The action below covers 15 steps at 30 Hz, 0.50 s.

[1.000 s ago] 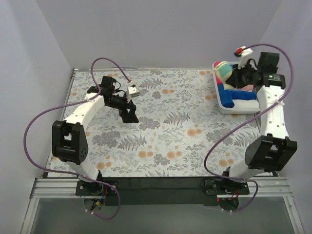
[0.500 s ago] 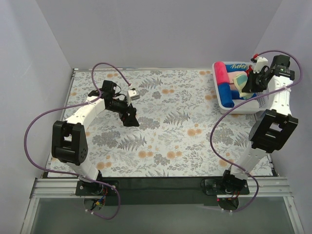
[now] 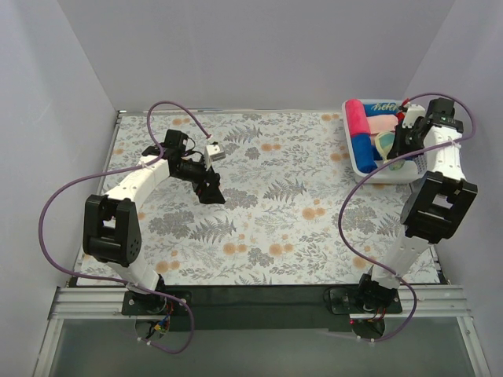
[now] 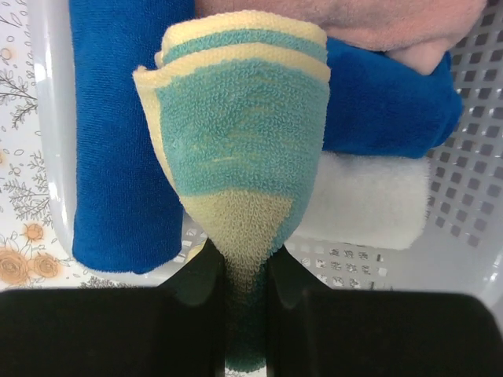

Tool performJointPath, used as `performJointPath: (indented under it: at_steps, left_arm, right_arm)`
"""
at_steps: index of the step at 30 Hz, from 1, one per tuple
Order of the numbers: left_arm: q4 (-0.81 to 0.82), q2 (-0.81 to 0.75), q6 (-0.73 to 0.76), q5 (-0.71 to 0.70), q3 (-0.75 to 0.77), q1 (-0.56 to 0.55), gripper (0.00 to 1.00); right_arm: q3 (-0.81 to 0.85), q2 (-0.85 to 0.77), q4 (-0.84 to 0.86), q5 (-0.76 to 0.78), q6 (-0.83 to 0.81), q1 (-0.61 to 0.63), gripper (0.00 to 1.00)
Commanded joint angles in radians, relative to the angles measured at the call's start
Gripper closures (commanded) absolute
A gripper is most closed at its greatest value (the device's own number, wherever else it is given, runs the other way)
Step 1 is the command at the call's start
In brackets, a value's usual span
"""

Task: Roll the towels
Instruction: Place the rolled towel into the container

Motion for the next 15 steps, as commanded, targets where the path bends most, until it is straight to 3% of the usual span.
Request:
performJointPath:
  at_steps: [1, 15]
  left_arm:
    - [0.012, -0.056, -0.010, 0.027, 0.004, -0.003, 0.17]
    - [0.041, -0.075, -0.048, 0.013, -0.042, -0.003, 0.17]
  right_arm:
    - [-0.053, 0.009, 0.092, 0.042, 0.051, 0.031, 0.99]
    - [-0.163, 0.086, 0.142, 0.094, 0.092, 0.077, 0.99]
